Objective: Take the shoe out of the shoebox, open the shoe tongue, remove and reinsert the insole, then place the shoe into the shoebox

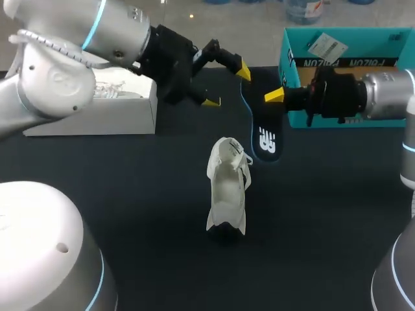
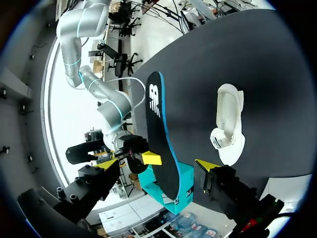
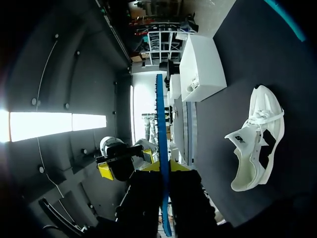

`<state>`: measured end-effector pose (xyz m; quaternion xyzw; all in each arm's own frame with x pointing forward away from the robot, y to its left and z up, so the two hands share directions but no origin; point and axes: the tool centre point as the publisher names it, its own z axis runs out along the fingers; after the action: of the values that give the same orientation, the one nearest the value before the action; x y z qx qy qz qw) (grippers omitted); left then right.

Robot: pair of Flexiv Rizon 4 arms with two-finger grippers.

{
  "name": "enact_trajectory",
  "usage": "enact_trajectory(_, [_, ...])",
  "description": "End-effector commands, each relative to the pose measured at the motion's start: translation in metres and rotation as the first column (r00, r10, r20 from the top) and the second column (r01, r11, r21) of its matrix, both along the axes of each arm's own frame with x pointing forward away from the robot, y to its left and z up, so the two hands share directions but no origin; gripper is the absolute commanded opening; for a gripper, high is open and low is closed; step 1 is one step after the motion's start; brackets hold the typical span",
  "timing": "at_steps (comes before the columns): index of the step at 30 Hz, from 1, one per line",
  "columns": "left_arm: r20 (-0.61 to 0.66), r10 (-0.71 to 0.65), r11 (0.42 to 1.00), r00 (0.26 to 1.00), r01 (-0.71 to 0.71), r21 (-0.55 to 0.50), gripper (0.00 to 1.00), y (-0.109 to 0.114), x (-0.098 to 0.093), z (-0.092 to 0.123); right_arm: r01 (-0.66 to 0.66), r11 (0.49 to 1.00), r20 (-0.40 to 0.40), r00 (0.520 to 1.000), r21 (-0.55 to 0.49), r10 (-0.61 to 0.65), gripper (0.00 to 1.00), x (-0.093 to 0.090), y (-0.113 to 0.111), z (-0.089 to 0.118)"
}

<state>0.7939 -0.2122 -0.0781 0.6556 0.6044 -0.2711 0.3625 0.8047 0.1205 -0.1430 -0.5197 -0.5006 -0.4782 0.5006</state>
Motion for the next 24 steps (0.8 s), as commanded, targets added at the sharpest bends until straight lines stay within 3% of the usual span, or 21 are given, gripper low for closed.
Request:
enact_trajectory(1, [-0.054, -0.022, 0.964, 0.998, 0.035, 0.263, 1.00, -0.008, 0.007, 0.019, -0.008, 1.000, -0.005, 1.000, -0.008, 0.008, 0.00, 0.003, 0.004, -0.003])
enact_trajectory(19, [-0.063, -0.020, 0.960, 0.998, 0.037, 0.276, 1.00, -0.008, 0.008, 0.022, -0.022, 1.000, 0.007, 1.000, -0.011, 0.022, 0.00, 0.004, 0.007, -0.011])
enact_trajectory(24, [0.073, -0.027, 0.872, 0.997, -0.012, 0.489, 1.00, -0.014, 0.006, 0.031, -0.021, 0.999, 0.000, 1.000, -0.039, 0.021, 0.00, 0.005, 0.009, -0.012])
